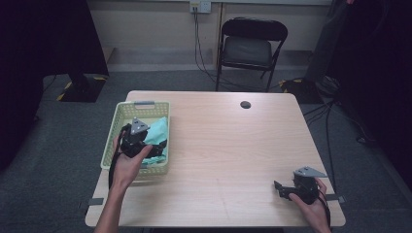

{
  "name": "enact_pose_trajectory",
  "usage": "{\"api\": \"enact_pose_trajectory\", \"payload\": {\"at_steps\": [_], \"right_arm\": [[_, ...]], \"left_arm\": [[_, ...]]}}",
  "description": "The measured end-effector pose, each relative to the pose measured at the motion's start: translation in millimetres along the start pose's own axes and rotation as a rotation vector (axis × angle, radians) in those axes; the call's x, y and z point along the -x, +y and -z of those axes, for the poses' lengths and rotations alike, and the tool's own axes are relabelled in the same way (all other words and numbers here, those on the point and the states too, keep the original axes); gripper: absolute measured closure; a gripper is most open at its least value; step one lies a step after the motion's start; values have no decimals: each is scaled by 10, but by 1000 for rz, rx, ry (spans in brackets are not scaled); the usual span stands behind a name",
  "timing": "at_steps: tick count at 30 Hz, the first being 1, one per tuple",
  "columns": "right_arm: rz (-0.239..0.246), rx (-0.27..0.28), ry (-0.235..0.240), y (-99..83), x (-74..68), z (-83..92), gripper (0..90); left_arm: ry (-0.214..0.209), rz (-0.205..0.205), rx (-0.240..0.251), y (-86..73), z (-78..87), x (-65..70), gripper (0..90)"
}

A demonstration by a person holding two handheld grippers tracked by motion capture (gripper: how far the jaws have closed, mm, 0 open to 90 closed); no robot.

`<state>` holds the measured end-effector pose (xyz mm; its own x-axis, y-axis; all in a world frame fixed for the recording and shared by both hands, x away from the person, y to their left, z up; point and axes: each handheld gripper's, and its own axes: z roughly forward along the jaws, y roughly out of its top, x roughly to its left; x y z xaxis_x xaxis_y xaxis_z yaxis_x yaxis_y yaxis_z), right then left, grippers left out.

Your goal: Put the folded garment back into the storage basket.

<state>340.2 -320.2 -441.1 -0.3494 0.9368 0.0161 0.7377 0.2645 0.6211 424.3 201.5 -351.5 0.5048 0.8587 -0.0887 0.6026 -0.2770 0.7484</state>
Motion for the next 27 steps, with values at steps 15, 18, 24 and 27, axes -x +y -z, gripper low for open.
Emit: {"api": "enact_pose_trajectory", "payload": {"at_steps": [15, 18, 24, 27], "right_arm": [[0, 0, 0, 0, 0, 0, 113], [0, 0, 0, 0, 0, 0, 113], [0, 0, 0, 0, 0, 0, 113], [0, 0, 0, 0, 0, 0, 113]], "left_arm": [[-61, -71, 21, 26, 99, 291, 159], [-68, -70, 29, 36, 117, 350, 162], [-100, -88, 11, 34, 157, 474, 156], [-109, -104, 2, 4, 156, 548, 159]]}}
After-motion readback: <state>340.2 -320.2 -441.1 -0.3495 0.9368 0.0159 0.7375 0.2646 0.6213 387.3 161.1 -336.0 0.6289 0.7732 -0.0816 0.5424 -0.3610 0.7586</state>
